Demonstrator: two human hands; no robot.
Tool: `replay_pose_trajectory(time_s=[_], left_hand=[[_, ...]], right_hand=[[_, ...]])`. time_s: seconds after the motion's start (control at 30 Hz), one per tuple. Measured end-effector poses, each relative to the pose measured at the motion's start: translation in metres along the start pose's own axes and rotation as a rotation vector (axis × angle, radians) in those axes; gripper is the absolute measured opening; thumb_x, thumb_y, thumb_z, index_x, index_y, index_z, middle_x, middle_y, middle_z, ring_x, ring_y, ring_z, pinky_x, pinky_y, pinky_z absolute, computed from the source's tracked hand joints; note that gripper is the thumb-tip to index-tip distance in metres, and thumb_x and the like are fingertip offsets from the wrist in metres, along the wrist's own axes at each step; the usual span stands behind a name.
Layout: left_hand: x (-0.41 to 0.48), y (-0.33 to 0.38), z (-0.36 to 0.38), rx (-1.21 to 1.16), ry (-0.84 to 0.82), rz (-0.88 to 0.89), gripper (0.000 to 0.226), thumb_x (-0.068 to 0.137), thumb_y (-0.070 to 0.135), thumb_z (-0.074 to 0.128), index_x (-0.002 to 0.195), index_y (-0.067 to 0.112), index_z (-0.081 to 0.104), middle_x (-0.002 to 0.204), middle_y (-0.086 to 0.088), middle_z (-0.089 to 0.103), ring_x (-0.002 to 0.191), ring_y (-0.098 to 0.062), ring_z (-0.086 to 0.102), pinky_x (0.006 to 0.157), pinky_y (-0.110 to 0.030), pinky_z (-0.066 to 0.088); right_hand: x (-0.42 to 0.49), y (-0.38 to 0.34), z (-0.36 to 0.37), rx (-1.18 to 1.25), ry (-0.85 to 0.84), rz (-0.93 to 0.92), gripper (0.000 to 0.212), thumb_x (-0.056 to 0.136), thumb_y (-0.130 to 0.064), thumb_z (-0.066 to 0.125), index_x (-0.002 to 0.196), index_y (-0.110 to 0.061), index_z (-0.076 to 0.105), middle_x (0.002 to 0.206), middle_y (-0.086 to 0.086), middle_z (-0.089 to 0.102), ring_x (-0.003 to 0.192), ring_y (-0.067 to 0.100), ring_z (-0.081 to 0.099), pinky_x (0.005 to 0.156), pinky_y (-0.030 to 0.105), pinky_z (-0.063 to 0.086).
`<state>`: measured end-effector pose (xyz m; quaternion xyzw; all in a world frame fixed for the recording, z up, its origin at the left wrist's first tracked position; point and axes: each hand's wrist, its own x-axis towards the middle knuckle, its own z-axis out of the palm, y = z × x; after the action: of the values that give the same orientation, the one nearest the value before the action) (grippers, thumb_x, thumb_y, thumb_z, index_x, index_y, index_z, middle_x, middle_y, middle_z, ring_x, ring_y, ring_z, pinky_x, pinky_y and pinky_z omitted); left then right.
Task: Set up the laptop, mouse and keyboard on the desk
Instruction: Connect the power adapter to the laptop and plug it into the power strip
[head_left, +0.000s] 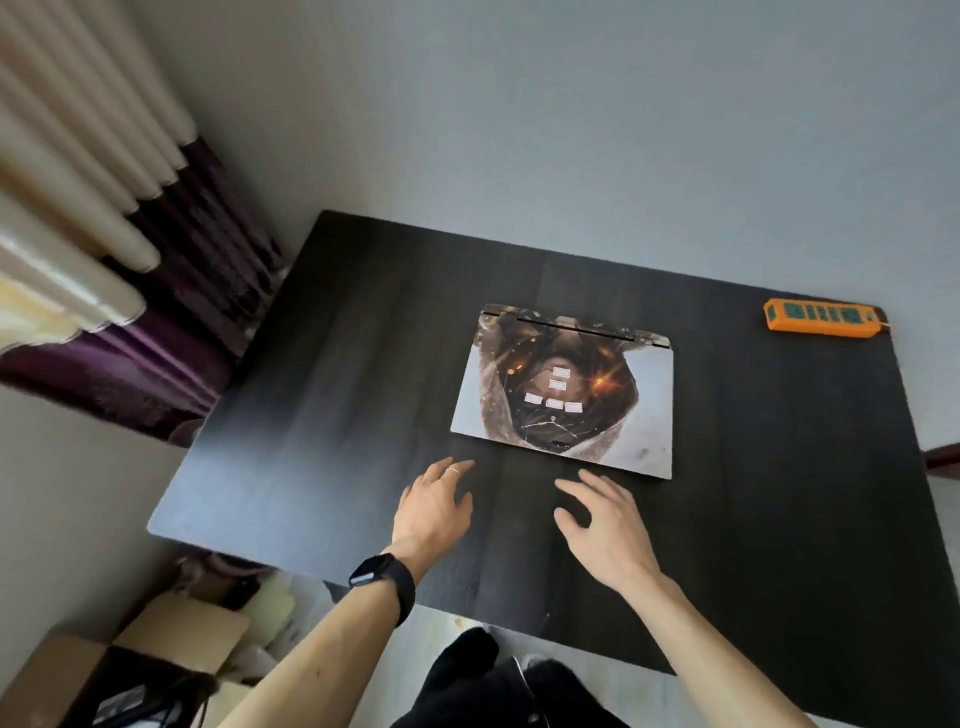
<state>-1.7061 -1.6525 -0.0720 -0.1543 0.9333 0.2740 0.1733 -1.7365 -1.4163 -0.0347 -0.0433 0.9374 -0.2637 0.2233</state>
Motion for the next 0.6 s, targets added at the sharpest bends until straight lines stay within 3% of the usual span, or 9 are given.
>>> replay_pose_trajectory(time_s=[0.27,0.43,0.6], left_hand=[[-0.115,-0.037,0.000,-0.120,0.312,-0.174,0.051,0.092,0.028,0.054,0.142,0.033,0.046,0.151,0.002,0.042,0.130,-0.024,0.049,0.109,-0.039,0.038],[-0.229,-0.095,0.023,-0.164,0.419,-0.441,0.049,0.091,0.032,0.053,0.140,0.033,0.048,0.148,0.003,0.045,0.127,-0.021,0.050,0.106,-0.038,0.041],[-0.324,-0.148,0.036,-0.231,0.529,-0.684,0.048,0.092,0.033,0.051,0.139,0.029,0.049,0.144,0.003,0.048,0.127,-0.020,0.049,0.104,-0.035,0.043]], right_hand=[[-0.039,-0.058,0.034,-0.028,-0.176,-0.428,0.039,0.097,-0.035,0.061,0.136,-0.034,0.061,0.146,-0.009,0.053,0.140,0.015,0.038,0.115,0.026,0.028],[-0.095,-0.091,0.089,-0.077,-0.386,-0.638,0.038,0.095,-0.032,0.064,0.133,-0.029,0.065,0.140,-0.008,0.059,0.135,0.016,0.045,0.109,0.014,0.024],[-0.140,-0.137,0.131,-0.148,-0.574,-0.801,0.038,0.097,-0.034,0.061,0.135,-0.032,0.061,0.139,-0.014,0.057,0.134,0.011,0.046,0.108,0.016,0.025]])
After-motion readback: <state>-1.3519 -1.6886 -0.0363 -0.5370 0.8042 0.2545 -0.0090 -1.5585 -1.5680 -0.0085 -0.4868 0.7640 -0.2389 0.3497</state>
